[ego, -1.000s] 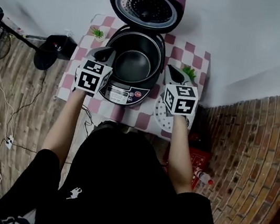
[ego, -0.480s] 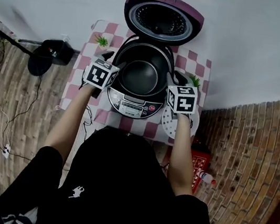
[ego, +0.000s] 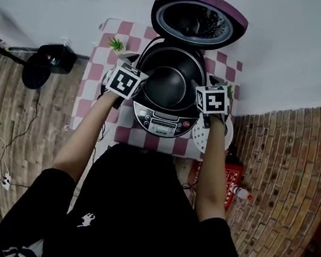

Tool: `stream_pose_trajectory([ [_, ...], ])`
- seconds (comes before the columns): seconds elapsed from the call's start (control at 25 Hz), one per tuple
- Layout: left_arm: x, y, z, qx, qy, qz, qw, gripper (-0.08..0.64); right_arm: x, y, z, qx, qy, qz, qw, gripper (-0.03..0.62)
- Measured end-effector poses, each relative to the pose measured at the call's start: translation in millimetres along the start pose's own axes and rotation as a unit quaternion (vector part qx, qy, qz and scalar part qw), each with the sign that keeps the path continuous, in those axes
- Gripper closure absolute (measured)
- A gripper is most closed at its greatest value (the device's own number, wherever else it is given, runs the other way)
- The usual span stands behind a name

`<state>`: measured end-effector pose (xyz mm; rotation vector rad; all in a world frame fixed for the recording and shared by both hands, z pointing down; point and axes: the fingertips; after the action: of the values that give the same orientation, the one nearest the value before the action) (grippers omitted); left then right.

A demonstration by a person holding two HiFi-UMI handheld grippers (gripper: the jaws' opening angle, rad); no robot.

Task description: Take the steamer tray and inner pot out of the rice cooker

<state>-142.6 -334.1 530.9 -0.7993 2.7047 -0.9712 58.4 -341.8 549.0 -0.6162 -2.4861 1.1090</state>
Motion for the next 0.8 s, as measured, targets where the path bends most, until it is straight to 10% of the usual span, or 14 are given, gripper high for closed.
stream_pose_trajectory([
  [0.8, 15, -49, -18, 0.108, -0.124, 0.08, 0.9832, 0.321, -15, -54, 5, 0.101, 0.168, -0.075, 0.978, 0.333],
])
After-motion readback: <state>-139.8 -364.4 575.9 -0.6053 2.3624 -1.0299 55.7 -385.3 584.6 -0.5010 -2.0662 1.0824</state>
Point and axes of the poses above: the fingertips, and each gripper's own axes: y backward along the fingers, x to its left, z out of its top, and after that the axes turned 1 degree about z, right-handed
